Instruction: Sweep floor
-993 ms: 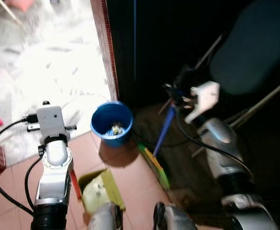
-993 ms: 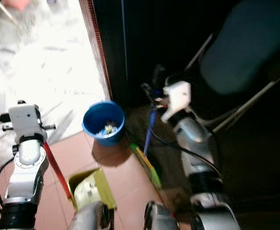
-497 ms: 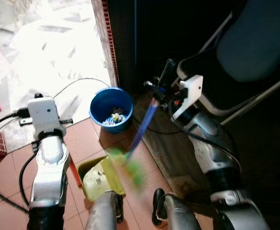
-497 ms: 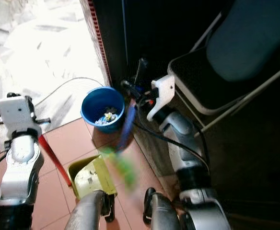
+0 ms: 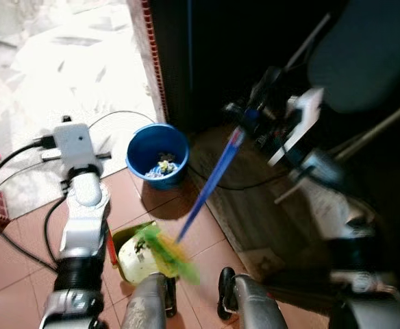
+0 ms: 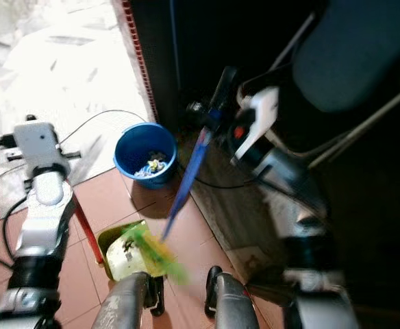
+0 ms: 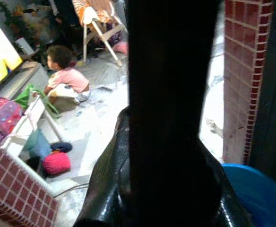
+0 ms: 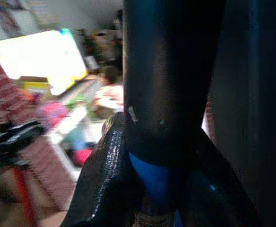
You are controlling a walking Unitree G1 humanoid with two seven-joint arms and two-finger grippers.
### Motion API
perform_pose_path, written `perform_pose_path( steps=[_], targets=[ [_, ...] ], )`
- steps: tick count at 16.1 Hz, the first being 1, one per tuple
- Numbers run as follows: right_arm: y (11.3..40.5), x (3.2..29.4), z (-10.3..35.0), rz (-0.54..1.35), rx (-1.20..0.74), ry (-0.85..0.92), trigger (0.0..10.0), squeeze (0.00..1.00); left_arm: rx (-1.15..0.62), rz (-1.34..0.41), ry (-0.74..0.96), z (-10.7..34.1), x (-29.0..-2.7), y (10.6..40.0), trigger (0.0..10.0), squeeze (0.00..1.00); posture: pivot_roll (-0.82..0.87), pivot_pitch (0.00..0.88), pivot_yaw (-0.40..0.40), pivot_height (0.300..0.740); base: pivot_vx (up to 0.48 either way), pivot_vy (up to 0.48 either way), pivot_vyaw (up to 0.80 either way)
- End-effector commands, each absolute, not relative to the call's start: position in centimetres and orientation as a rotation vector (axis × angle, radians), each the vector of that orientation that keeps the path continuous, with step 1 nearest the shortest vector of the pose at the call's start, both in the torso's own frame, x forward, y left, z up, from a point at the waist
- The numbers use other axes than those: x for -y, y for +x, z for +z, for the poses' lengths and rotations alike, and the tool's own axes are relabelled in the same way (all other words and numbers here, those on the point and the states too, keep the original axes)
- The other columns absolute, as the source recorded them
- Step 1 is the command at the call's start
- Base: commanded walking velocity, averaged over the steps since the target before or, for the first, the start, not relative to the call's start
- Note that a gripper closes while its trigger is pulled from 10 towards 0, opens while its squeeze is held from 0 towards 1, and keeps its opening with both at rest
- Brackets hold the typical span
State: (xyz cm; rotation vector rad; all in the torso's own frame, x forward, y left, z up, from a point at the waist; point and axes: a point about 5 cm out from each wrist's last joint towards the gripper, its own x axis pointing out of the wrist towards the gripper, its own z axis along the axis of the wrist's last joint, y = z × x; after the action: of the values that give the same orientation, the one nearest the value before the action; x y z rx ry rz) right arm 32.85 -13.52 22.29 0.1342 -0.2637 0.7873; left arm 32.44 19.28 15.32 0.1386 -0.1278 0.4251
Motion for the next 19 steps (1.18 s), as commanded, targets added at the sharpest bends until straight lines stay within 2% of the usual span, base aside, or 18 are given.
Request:
perform_pose_path(
  steps=[1,4,6,9,12,16,19],
  targets=[
    [33.2,14.6,25.0,0.708,0.396,0.089,10.0,0.00,0.006,0.414,0.149,12.3,-19.2,32.1,10.0,0.00,-0.09,0.188,-0.017,0.740,0.000,0.000,0.00],
    [34.0,14.7,27.1,0.694,0.452,0.085,10.0,0.00,0.018,0.419,0.140,12.5,-19.1,32.8,10.0,0.00,-0.10,0.148,-0.028,0.740,0.000,0.000,0.00],
    [34.5,14.8,26.8,0.687,0.444,0.047,10.0,0.00,0.025,0.427,0.130,12.5,-19.1,33.2,10.0,0.00,-0.10,0.122,-0.037,0.740,0.000,0.000,0.00],
    [34.6,15.1,23.5,0.610,0.370,-0.102,10.0,0.00,0.061,0.412,0.003,13.0,-18.9,33.7,10.0,0.00,-0.10,0.097,-0.046,0.740,0.000,0.000,0.00],
    [34.2,15.6,19.6,0.530,0.273,-0.249,10.0,0.00,0.121,0.497,-0.016,14.3,-20.5,34.1,10.0,0.00,-0.10,0.068,-0.056,0.740,0.000,0.000,0.00],
    [33.3,15.9,14.6,0.467,0.096,-0.259,10.0,0.00,0.260,0.590,-0.106,18.6,-23.0,34.3,10.0,0.00,-0.10,0.047,-0.053,0.740,0.000,0.000,0.00],
    [32.9,15.9,12.9,0.455,0.052,-0.268,10.0,0.00,0.331,0.628,-0.106,21.0,-24.3,34.1,10.0,0.00,-0.08,0.037,-0.047,0.740,0.000,0.000,0.00]
  ],
)
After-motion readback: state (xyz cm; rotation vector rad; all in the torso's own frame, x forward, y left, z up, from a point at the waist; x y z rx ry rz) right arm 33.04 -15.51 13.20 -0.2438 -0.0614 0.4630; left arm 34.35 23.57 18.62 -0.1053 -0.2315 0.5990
